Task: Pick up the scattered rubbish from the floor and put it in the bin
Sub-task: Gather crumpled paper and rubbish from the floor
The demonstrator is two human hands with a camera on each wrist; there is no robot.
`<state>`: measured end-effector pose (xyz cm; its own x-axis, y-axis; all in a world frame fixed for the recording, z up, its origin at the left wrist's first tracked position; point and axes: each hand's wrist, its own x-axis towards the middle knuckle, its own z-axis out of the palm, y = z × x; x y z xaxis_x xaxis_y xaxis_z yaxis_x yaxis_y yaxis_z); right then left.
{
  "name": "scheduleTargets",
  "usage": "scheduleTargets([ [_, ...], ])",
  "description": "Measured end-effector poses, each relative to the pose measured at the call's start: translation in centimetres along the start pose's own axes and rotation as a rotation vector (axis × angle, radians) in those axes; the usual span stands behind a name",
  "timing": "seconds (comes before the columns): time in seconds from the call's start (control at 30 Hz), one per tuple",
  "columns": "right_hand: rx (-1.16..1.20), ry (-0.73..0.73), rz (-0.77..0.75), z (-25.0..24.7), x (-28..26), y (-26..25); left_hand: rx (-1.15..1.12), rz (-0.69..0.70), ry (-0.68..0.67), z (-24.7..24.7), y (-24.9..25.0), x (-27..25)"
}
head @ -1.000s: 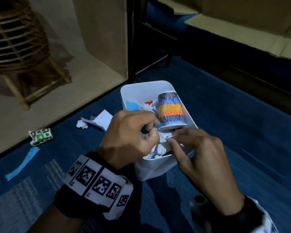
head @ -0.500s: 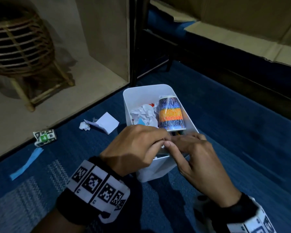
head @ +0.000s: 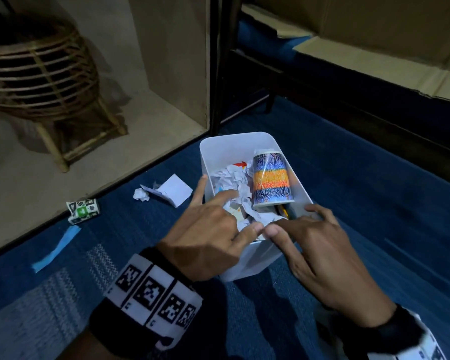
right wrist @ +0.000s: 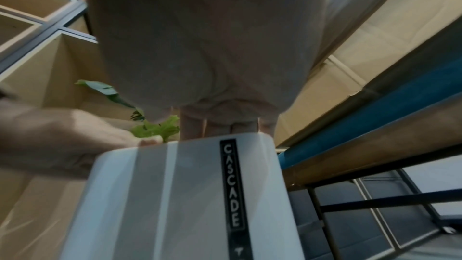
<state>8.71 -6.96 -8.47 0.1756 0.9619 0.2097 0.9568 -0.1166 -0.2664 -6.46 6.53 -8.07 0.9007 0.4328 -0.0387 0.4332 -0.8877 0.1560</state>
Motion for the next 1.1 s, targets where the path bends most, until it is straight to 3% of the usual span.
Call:
scheduleTargets([
  [0.13, -0.013, -0.021, -0.009, 0.3, 0.4, -0.2, -0.032, -0.035, 0.009, -0.2, 0.1, 0.2],
  [0.2, 0.067, 0.029, 0.002, 0.3, 0.4, -0.2, -0.149, -0.025, 0.178, -0.3, -0.1, 0.1],
  [0.27, 0.163, 0.172, -0.009, 0.1, 0.1, -0.4, -0.238, 0.012, 0.364, -0.4, -0.4, 0.0],
  [0.33, 0.236, 0.269, -0.049, -0.1, 0.0, -1.0, -0.304, 0.033, 0.476, -0.5, -1.0, 0.0],
  [0.4, 0.289, 0.202, -0.141, 0.0, 0.2, -1.8, -0.318, 0.034, 0.499, -0.3, -1.6, -0.2],
  [0.5, 0.194, -0.077, -0.219, 0.4, 0.7, -2.9, -0.321, 0.036, 0.472, 0.1, -2.3, -0.5],
  [0.63, 0.089, -0.150, -0.186, 0.3, 1.4, -3.5, -0.361, 0.079, 0.494, 0.2, -2.8, -0.9],
  [0.7, 0.132, -0.096, -0.151, 0.1, 1.5, -3.6, -0.379, 0.086, 0.546, 0.1, -3.0, -1.2],
  [0.87, 0.313, 0.328, -0.195, -0.1, 2.0, -6.0, -0.381, 0.068, 0.661, -0.4, -4.3, -1.8],
  [1.0, 0.507, 0.370, -0.246, 2.5, 3.6, -9.6, -0.404, 0.037, 0.642, 0.1, -7.2, -2.8],
  [1.1, 0.535, 0.291, -0.199, 5.4, 4.9, -11.8, -0.381, -0.035, 0.608, 1.4, -9.7, -3.4],
])
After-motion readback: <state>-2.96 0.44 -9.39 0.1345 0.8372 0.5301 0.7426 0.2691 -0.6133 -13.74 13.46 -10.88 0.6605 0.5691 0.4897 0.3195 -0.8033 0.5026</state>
